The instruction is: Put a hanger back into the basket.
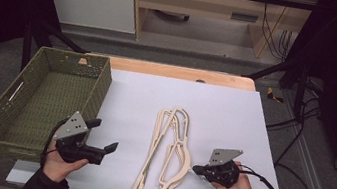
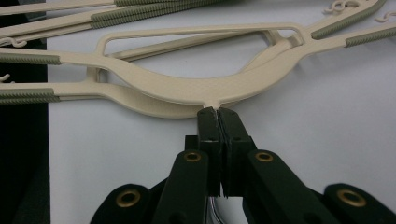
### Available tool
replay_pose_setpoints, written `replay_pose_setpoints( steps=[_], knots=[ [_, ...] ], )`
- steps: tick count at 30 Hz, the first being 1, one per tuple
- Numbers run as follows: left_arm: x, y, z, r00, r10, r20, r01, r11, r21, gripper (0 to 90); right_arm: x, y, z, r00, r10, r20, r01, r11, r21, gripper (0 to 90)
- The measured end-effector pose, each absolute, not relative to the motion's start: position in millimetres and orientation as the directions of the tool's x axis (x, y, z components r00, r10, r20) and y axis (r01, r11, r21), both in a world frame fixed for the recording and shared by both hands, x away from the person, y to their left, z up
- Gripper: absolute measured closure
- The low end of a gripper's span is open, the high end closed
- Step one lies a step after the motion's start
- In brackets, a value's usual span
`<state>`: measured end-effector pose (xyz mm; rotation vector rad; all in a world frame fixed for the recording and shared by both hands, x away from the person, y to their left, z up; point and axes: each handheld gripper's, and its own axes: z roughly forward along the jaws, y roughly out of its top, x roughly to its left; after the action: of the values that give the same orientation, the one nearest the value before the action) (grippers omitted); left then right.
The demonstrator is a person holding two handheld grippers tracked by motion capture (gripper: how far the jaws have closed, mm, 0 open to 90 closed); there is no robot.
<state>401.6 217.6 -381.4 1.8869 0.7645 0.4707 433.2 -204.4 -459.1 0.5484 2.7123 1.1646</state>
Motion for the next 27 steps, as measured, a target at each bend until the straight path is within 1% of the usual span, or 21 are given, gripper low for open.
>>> replay_pose_setpoints(
  steps=[4, 5, 7, 8, 13, 14, 15, 16, 17, 19, 23, 25, 26, 27],
  knots=[
    [398, 201, -385, 0.749, 0.663, -0.012, 0.300, -0.322, 0.898, 7.1, 431, -202, -454, -0.920, 0.391, 0.012, 0.281, 0.640, 0.715, 89.1],
    [395, 190, -387, 0.762, 0.647, -0.011, 0.302, -0.341, 0.890, 7.7, 430, -200, -451, -0.917, 0.398, 0.017, 0.290, 0.637, 0.714, 89.1],
    [394, 185, -388, 0.769, 0.640, -0.009, 0.303, -0.352, 0.885, 7.9, 429, -199, -449, -0.914, 0.406, 0.022, 0.299, 0.634, 0.714, 89.1],
    [393, 173, -390, 0.780, 0.626, -0.006, 0.303, -0.369, 0.879, 8.3, 429, -199, -448, -0.913, 0.406, 0.026, 0.302, 0.633, 0.713, 89.1],
    [390, 140, -395, 0.809, 0.587, -0.012, 0.317, -0.420, 0.850, 10.7, 427, -196, -442, -0.910, 0.414, 0.030, 0.315, 0.642, 0.699, 89.1],
    [390, 140, -395, 0.809, 0.587, -0.012, 0.317, -0.420, 0.850, 11.4, 427, -195, -442, -0.910, 0.414, 0.032, 0.316, 0.641, 0.700, 89.1],
    [390, 125, -397, 0.820, 0.572, -0.013, 0.323, -0.445, 0.835, 11.9, 426, -195, -441, -0.910, 0.414, 0.025, 0.313, 0.645, 0.697, 89.1],
    [390, 125, -397, 0.820, 0.572, -0.013, 0.323, -0.445, 0.835, 12.6, 426, -194, -440, -0.909, 0.417, 0.031, 0.319, 0.644, 0.695, 89.1],
    [391, 110, -399, 0.833, 0.554, -0.008, 0.323, -0.473, 0.819, 13.7, 425, -194, -439, -0.907, 0.419, 0.033, 0.323, 0.644, 0.694, 89.1],
    [391, 95, -402, 0.845, 0.535, -0.004, 0.319, -0.497, 0.807, 16.0, 425, -193, -438, -0.907, 0.419, 0.032, 0.322, 0.644, 0.694, 89.1],
    [391, 74, -409, 0.857, 0.515, 0.007, 0.316, -0.537, 0.782, 19.3, 425, -193, -437, -0.907, 0.420, 0.038, 0.327, 0.643, 0.693, 89.2],
    [393, 61, -416, 0.865, 0.501, 0.006, 0.322, -0.565, 0.759, 22.0, 425, -193, -437, -0.908, 0.418, 0.034, 0.324, 0.647, 0.690, 89.2],
    [394, 53, -422, 0.875, 0.485, 0.008, 0.323, -0.593, 0.737, 25.4, 424, -192, -436, -0.906, 0.422, 0.039, 0.331, 0.645, 0.688, 89.1],
    [394, 53, -422, 0.875, 0.485, 0.008, 0.323, -0.593, 0.737, 27.4, 424, -192, -436, -0.906, 0.422, 0.039, 0.331, 0.645, 0.688, 89.1]
  ],
)
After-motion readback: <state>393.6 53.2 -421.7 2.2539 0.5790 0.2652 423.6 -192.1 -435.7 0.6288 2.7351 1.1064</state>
